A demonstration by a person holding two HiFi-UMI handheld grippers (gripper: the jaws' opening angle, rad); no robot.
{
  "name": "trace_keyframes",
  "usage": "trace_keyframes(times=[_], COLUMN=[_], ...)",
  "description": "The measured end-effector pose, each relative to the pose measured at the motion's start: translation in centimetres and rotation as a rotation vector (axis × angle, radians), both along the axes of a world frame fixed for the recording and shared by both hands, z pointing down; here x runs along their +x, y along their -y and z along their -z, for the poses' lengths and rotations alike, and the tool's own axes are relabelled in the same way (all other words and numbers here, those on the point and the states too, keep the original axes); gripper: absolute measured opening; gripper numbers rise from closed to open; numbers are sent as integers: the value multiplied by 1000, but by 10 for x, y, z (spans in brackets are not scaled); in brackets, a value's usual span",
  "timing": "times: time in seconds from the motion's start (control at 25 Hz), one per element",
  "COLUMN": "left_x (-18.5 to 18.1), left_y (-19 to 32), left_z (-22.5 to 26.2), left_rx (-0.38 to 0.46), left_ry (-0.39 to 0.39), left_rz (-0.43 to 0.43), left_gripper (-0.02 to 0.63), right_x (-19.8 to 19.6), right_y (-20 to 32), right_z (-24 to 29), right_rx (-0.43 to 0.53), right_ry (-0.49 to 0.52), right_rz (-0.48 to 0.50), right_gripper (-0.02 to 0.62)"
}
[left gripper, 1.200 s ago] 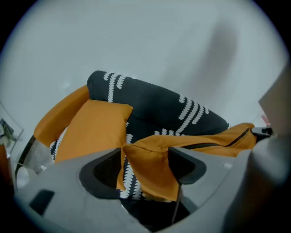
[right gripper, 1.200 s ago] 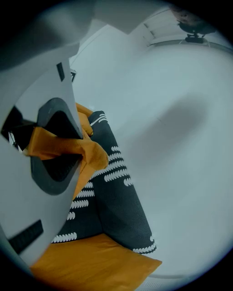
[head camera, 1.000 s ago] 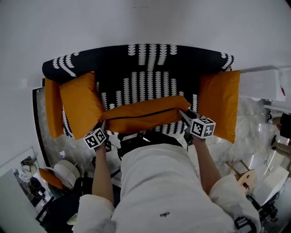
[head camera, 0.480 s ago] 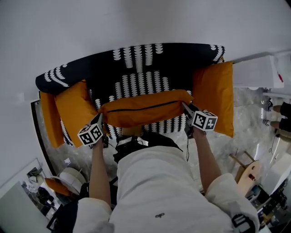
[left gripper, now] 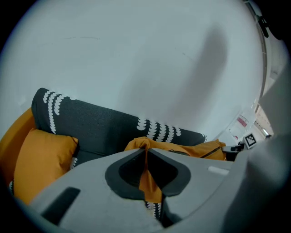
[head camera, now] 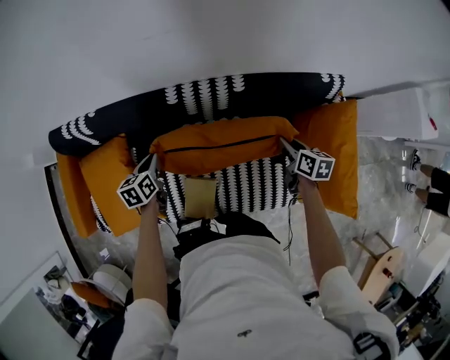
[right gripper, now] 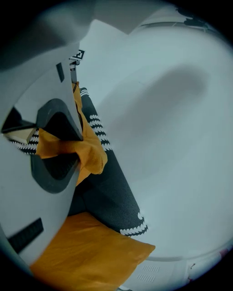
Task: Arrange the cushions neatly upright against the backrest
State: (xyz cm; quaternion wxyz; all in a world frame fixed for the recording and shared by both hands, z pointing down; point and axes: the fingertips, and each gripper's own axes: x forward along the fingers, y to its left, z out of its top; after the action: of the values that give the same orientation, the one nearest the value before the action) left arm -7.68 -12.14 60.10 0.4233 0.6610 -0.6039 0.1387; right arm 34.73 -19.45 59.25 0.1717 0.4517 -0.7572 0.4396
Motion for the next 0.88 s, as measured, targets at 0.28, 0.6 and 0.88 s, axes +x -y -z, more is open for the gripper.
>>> trace_keyframes(times=[0.28, 0.6, 0.88], left_x=[18, -10, -29], left_y=[49, 76, 72], left_z=[-29, -53, -45], left_rx=[-68, -149, -179], left_ry=[15, 109, 238], left_rz=[-74, 29, 62], left_gripper=[29, 33, 54], right_x=[23, 19, 13], right_y=[41, 80, 76], right_z=[-38, -44, -26], right_rx=[-80, -39, -16], right_ry=[-50, -122, -110], right_rz=[-69, -114, -134], right_gripper=[100, 192, 216])
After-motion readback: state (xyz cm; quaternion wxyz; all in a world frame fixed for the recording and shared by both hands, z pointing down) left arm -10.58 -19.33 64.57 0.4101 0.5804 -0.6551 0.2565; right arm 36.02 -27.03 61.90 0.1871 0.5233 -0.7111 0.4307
